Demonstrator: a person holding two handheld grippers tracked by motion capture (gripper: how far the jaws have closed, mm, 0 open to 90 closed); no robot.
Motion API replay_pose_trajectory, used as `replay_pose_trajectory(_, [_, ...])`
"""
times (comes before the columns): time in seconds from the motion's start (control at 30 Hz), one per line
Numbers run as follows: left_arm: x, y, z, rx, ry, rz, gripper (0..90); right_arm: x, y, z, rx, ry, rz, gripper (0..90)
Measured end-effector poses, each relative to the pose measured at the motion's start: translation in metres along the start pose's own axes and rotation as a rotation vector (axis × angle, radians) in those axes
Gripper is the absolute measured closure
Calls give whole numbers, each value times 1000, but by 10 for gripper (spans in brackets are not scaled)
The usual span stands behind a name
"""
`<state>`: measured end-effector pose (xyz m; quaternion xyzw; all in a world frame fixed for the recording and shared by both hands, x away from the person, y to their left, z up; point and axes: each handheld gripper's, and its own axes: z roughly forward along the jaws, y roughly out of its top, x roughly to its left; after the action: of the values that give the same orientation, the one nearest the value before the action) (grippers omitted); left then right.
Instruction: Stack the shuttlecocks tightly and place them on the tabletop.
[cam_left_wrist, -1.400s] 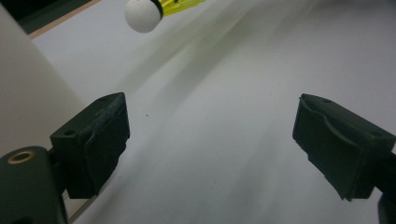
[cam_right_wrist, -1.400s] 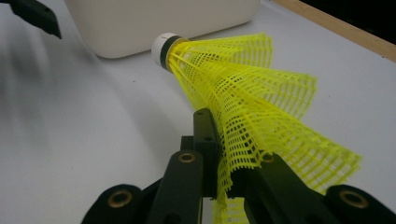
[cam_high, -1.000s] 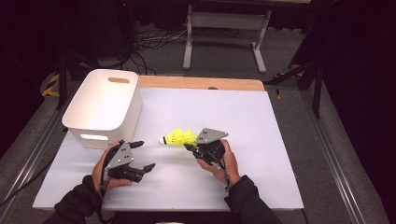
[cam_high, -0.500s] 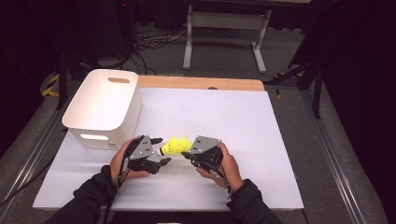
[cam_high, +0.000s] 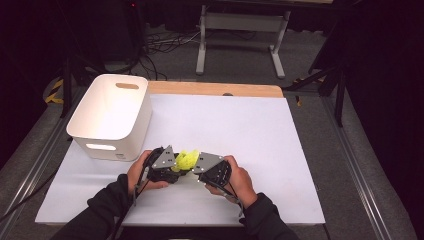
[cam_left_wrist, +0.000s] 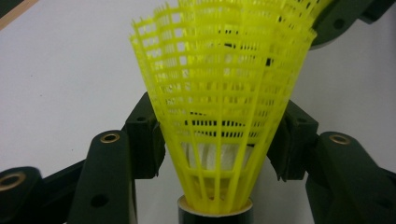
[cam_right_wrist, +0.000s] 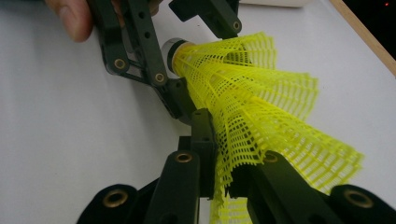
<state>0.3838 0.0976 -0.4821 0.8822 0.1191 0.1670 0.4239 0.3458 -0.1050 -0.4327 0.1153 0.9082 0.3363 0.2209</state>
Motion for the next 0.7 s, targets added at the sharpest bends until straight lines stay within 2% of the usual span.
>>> replay_pose_trajectory(0.07, [0, 0, 1, 4, -8, -2, 468, 0, 1, -1, 7, 8, -19, 838])
replay_pose_trajectory(0.2, [0, 0, 1, -3, -11, -9, 482, 1, 4, -3, 0, 14, -23, 823])
replay_pose_trajectory(0.27, [0, 0, 0, -13, -11, -11, 488, 1, 5, -5, -13, 22, -4, 807])
replay_pose_trajectory(0.3, [0, 0, 0, -36, -17, -34, 491, 0, 7, -6, -21, 35, -3, 778])
replay_pose_trajectory(0.37, [1, -1, -1, -50, -28, -39, 490, 0, 7, -7, -29, 40, 0, 768])
replay_pose_trajectory(0.43, [0, -2, -1, -85, -42, -43, 482, 1, 10, -11, -62, 69, 13, 736])
replay_pose_trajectory(0.53, [-3, -2, -3, -115, -35, -40, 485, 1, 11, -13, -70, 73, 11, 715])
replay_pose_trajectory(0.63, [-4, -2, -5, -159, -42, -58, 484, 1, 12, -18, -102, 88, 28, 687])
replay_pose_trajectory(0.7, [-5, -2, -7, -173, -32, -54, 489, 1, 12, -20, -118, 98, 31, 664])
